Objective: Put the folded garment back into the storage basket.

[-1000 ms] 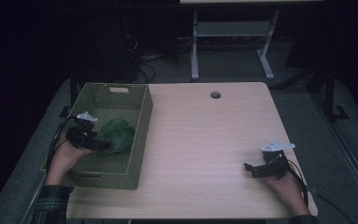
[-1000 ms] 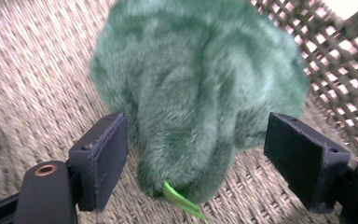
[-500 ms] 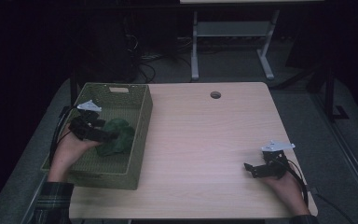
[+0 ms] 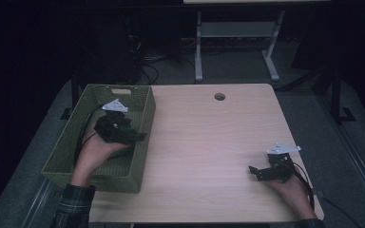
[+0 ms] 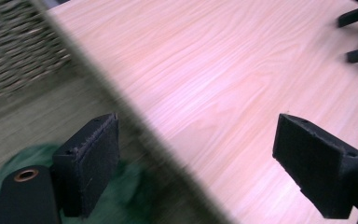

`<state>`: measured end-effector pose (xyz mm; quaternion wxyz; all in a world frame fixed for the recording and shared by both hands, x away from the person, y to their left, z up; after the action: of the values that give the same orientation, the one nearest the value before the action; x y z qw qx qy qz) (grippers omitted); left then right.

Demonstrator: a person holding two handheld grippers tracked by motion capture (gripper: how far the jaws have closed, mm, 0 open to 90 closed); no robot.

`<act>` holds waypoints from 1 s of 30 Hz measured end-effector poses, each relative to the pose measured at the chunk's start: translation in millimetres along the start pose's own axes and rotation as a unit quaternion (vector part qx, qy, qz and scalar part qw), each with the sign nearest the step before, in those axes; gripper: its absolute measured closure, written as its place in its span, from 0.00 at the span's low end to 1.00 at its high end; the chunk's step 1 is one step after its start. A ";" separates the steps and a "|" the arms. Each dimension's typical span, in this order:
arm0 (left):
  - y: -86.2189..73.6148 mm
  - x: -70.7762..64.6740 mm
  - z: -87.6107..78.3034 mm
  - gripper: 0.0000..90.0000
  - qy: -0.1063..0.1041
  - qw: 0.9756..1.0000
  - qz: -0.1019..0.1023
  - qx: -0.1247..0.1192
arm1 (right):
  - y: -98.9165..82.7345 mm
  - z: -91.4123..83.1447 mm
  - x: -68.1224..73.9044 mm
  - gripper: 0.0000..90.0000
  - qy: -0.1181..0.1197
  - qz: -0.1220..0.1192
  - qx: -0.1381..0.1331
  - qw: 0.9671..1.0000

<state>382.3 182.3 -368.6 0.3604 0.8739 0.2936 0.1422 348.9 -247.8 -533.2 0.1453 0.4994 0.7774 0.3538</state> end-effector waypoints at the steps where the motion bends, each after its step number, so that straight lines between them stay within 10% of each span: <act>1: 2.0 -3.9 2.3 0.16 -0.004 1.000 0.002 -0.001 | 0.0 0.0 0.0 0.03 0.000 0.000 0.000 1.000; 14: 18.9 -52.2 45.7 0.16 -0.034 0.999 0.027 -0.023 | 0.0 0.0 0.3 0.03 0.001 -0.002 -0.001 1.000; 30: 0.5 -95.1 105.6 0.16 -0.046 0.997 0.050 -0.032 | -0.4 -0.3 0.7 0.03 0.003 -0.004 0.000 1.000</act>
<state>356.2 65.8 -445.6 0.3938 0.8811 0.2277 0.1292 348.2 -247.4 -533.2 0.1449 0.4950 0.7799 0.3546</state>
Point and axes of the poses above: each handheld gripper's, and its own axes: z roughly forward along the jaws, y roughly out of its top, x roughly to its left, the point moved 7 cm from there along z, roughly forward along the jaws, and after that the axes turned 8 degrees about z, right-handed, at the moved point
